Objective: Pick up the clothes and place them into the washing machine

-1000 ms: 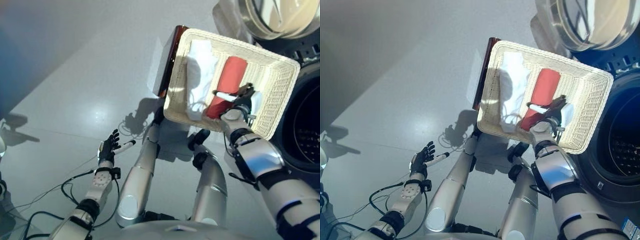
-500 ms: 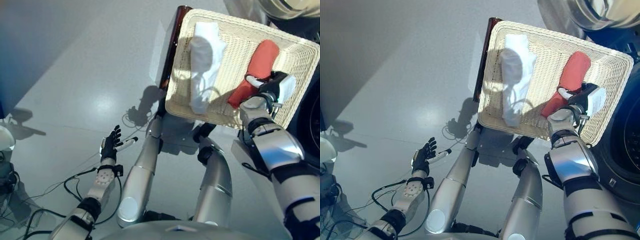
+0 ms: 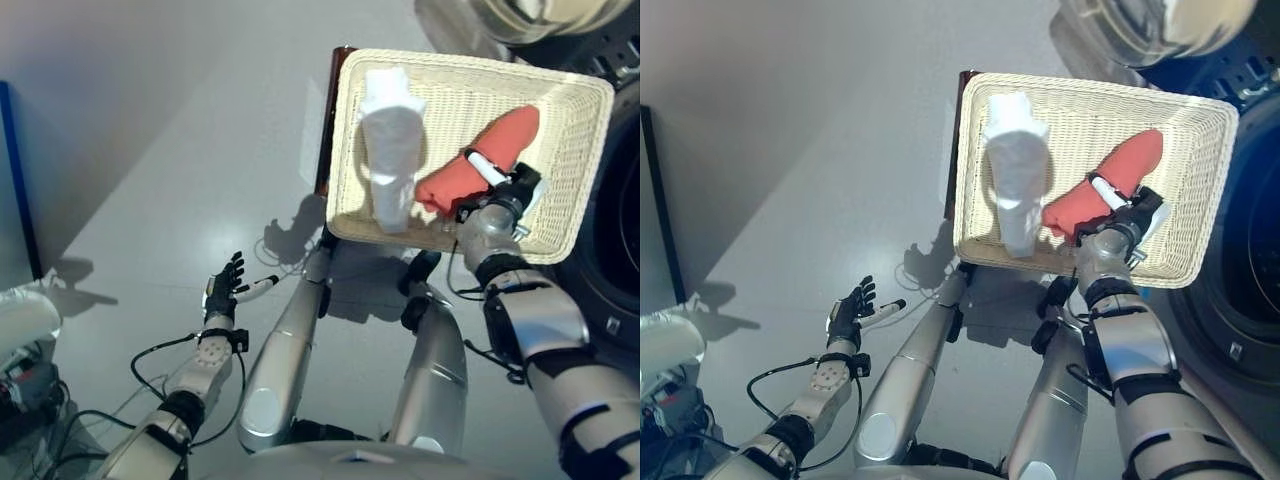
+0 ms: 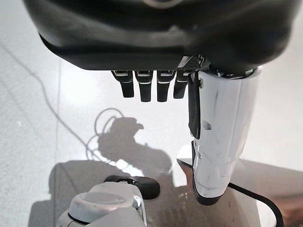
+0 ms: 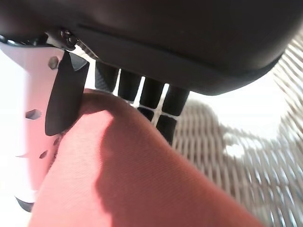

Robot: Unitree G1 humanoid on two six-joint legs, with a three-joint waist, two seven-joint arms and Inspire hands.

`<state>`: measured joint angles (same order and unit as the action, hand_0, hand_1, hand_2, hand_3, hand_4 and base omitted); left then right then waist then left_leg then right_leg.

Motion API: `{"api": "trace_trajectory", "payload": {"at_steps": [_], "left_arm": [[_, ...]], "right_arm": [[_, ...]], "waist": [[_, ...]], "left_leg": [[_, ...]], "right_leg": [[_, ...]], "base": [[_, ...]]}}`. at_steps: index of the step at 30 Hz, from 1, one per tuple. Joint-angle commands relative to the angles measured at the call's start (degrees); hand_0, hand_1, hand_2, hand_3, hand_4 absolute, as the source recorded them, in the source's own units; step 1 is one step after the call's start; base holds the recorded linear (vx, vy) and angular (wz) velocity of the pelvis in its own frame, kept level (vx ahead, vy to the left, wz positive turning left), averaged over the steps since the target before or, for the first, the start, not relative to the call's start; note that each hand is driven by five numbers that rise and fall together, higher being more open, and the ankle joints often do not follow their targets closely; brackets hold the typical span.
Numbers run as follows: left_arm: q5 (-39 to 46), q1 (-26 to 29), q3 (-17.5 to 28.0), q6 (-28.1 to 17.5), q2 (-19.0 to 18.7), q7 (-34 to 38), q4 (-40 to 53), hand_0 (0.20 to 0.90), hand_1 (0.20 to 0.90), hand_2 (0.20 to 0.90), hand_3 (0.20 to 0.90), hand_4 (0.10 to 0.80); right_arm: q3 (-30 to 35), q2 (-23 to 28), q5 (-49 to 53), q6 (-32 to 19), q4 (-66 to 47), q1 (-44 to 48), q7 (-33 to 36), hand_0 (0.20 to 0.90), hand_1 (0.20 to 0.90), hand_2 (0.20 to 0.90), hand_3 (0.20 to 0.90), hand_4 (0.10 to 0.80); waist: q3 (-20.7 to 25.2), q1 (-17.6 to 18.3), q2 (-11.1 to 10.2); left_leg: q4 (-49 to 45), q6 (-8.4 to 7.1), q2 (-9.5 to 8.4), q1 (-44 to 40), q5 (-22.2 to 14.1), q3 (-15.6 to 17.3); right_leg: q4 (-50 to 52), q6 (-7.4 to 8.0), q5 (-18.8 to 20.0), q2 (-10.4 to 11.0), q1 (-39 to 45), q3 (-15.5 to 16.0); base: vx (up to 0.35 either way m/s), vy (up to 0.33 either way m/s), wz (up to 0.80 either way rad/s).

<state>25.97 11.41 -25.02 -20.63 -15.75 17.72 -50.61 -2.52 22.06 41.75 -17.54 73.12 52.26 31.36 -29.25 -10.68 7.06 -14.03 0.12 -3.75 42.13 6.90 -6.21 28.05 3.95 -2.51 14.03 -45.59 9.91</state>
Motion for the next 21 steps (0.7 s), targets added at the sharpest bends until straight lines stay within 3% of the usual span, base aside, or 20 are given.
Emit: {"api": "trace_trajectory", "payload": {"at_steps": [1,3,5,6,12,21], "left_arm": [[2.59,-4.03,1.99,-2.38,-0.41,-0.56,-3.21,0.900,0.900,0.900,0.900,0.800],[4.32,-4.80,2.16,-2.42,0.33,-2.00,-3.83,0.900,0.900,0.900,0.900,0.800],[5.07,-5.44,1.82,-2.37,1.02,-2.93,-4.37,0.900,0.900,0.900,0.900,0.800],[5.81,-5.91,1.75,-2.48,1.27,-3.37,-4.44,0.900,0.900,0.900,0.900,0.800],[6.17,-8.27,1.14,-2.59,3.08,-4.80,-6.41,0.900,0.900,0.900,0.900,0.800],[5.31,-9.56,1.40,-2.62,3.25,-5.43,-7.98,0.900,0.900,0.900,0.900,0.800]], "right_arm": [[2.54,4.19,9.17,-8.54,-3.75,-2.62,-1.48,0.200,0.200,0.200,0.200,0.300],[5.97,2.61,14.99,-11.17,-6.52,-5.09,-3.26,0.200,0.200,0.200,0.200,0.300],[8.02,1.38,18.36,-12.59,-8.23,-7.19,-4.73,0.200,0.200,0.200,0.200,0.300],[8.33,0.51,18.95,-13.13,-9.48,-8.00,-4.96,0.200,0.200,0.200,0.200,0.300],[11.92,-0.28,18.54,-15.72,-13.67,-10.10,-4.23,0.200,0.200,0.200,0.200,0.300],[12.11,8.07,12.23,-14.64,-12.71,-3.95,-0.69,0.200,0.200,0.200,0.200,0.300]], "waist": [[0.90,1.65,0.89],[1.99,2.65,1.25],[3.55,3.27,1.50],[3.52,3.65,1.94],[5.92,4.77,4.16],[8.34,4.46,6.77]], "left_leg": [[-4.51,-2.03,-1.45,2.66,-5.46,1.81],[-3.81,-1.90,-0.76,1.62,-3.63,2.66],[-2.41,-2.17,-0.55,-0.72,-5.03,2.48],[-1.81,-1.98,-0.48,-0.79,-3.33,3.15],[1.05,-1.94,-0.31,-4.33,-2.73,4.08],[0.80,-1.66,-0.49,-4.65,-3.47,4.89]], "right_leg": [[-6.41,-0.40,1.58,-2.25,4.64,-1.61],[-7.66,-0.80,3.31,-2.56,5.48,-1.52],[-8.62,-0.33,1.87,-3.09,7.30,-2.36],[-9.11,-0.71,3.44,-3.10,7.10,-2.00],[-11.81,-0.20,4.14,-3.71,9.77,-3.18],[-11.33,-0.31,3.79,-4.01,9.37,-5.11]], "base": [[0.031,0.025,-0.28],[-0.067,0.038,-0.33],[0.044,0.012,-0.36],[0.054,0.015,-0.31],[0.031,0.038,-0.21],[0.018,0.016,-0.05]]}}
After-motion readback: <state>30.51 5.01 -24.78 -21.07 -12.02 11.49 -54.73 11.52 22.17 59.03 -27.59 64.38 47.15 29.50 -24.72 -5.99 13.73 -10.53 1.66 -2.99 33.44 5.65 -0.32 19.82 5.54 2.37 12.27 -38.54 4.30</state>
